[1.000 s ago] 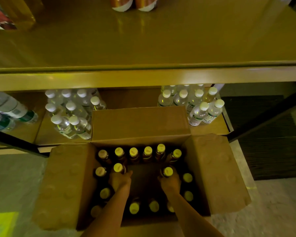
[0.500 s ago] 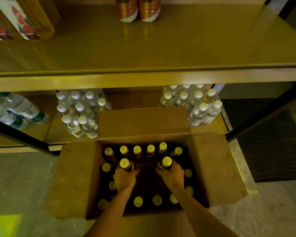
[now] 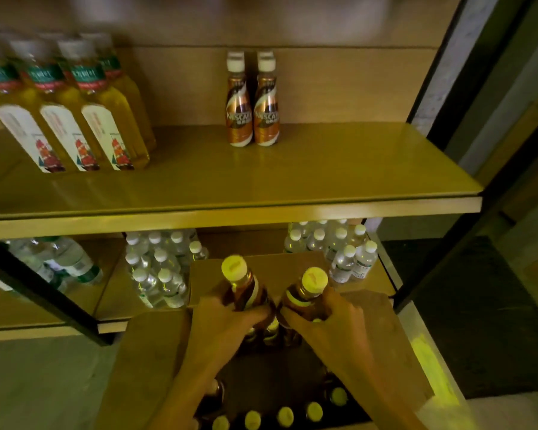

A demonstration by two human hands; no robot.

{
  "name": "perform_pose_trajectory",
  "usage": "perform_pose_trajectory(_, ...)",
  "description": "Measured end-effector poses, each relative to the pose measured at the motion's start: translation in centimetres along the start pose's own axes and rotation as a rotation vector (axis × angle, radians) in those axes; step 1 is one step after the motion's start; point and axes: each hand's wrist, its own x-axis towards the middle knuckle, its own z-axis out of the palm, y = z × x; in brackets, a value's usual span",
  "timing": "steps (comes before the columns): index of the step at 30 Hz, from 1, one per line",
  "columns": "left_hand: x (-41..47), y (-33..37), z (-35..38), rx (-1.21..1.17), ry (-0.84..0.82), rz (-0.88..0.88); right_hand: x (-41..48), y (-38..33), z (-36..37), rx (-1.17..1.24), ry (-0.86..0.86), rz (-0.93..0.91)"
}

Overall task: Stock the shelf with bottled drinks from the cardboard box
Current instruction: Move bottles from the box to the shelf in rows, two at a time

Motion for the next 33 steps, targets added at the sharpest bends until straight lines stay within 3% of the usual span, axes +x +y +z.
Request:
perform_pose_trajectory(6, 2.1, 9.4, -2.5, -0.052, 0.015, 0.242, 3.5, -8.2, -3.5, 0.092, 0.046, -0.168)
perform_pose_trajectory(15, 8.4, 16.6, -4.2, -0.052, 0.107, 0.352, 11.4, -16.8, -5.7, -0.004, 0.097, -0.347)
perform_pose_trajectory(27, 13.7, 14.5, -4.0, -0.075, 0.054, 0.303, 16.1, -16.1, -3.1, -0.031, 0.065, -0.299)
perform_pose_trajectory(33, 14.3, 13.2, -3.9, -0.100, 0.006, 0.363, 16.3, -15.1, -2.6, 0.009, 0.021, -0.264)
